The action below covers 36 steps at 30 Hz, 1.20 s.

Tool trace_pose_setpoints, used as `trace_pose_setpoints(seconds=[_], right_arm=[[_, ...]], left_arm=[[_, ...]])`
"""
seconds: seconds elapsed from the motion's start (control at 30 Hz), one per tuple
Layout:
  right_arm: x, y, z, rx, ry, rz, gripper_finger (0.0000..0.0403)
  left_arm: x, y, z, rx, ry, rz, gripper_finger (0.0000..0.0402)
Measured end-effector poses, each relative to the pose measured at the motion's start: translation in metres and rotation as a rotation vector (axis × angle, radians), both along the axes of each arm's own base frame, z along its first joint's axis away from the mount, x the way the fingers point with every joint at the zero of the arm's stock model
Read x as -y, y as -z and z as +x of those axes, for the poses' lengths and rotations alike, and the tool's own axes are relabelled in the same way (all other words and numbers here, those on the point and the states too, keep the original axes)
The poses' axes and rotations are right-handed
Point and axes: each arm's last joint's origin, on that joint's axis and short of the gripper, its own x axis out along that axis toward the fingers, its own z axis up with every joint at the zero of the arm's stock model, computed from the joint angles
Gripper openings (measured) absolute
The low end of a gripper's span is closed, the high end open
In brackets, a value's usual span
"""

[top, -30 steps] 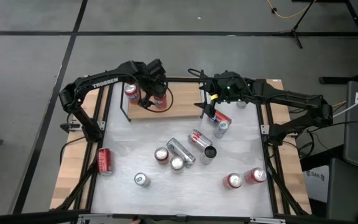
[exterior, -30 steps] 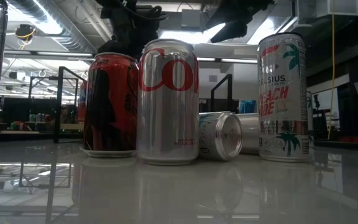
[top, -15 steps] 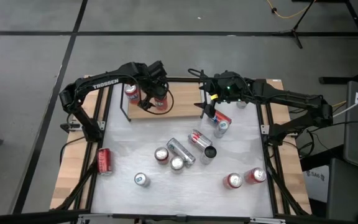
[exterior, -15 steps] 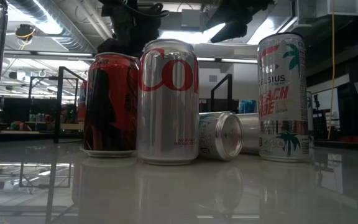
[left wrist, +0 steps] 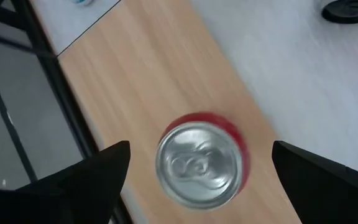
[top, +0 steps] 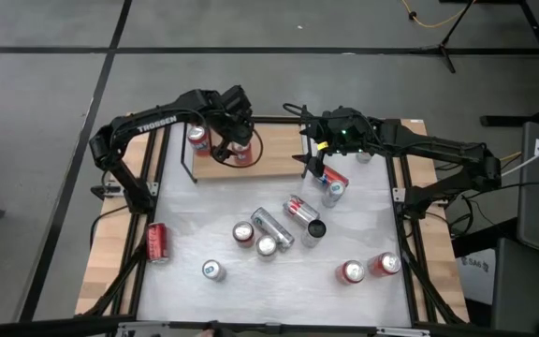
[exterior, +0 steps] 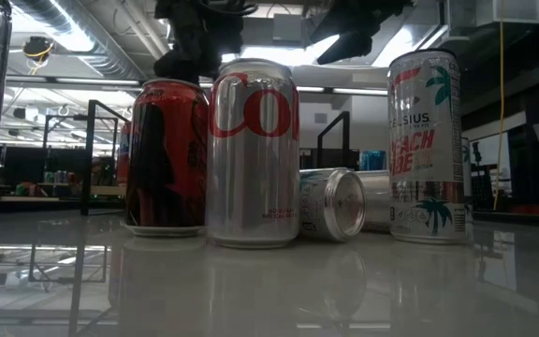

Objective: Place canned beverage on shelf
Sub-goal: Put the red soda can on the shelf aligned with the other red soda cans

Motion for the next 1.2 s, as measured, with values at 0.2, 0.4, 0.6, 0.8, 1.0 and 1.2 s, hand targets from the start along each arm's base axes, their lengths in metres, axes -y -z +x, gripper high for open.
trace_pose_setpoints(seconds=[0.2, 0.4, 0.6, 0.8, 1.0, 1.2], right_arm=[[0.0, 0.0, 0.0, 0.0, 0.0, 0.0, 0.0379], [0.0, 0.0, 0.0, 0.0, 0.0, 0.0, 0.0379], [0.0, 0.0, 0.0, 0.0, 0.0, 0.0, 0.0379], [0.0, 0.0, 0.0, 0.0, 0.0, 0.0, 0.0379], [0.0, 0.0, 0.0, 0.0, 0.0, 0.0, 0.0379], [0.0, 0.0, 0.0, 0.0, 0.0, 0.0, 0.0379]], left_arm=[[-0.013, 0.011, -0.008, 0.006, -0.025, -0.039, 0.0385], [-0.019, 0.02, -0.011, 0.035, -0.032, -0.069, 0.0385], [-0.019, 0.035, -0.013, 0.021, -0.029, -0.104, 0.0385], [-0.014, 0.048, -0.015, -0.013, -0.038, -0.117, 0.0385], [-0.01, 0.049, -0.012, -0.051, -0.126, -0.091, 0.0385], [-0.003, 0.049, -0.008, -0.049, -0.14, -0.1, 0.0385]])
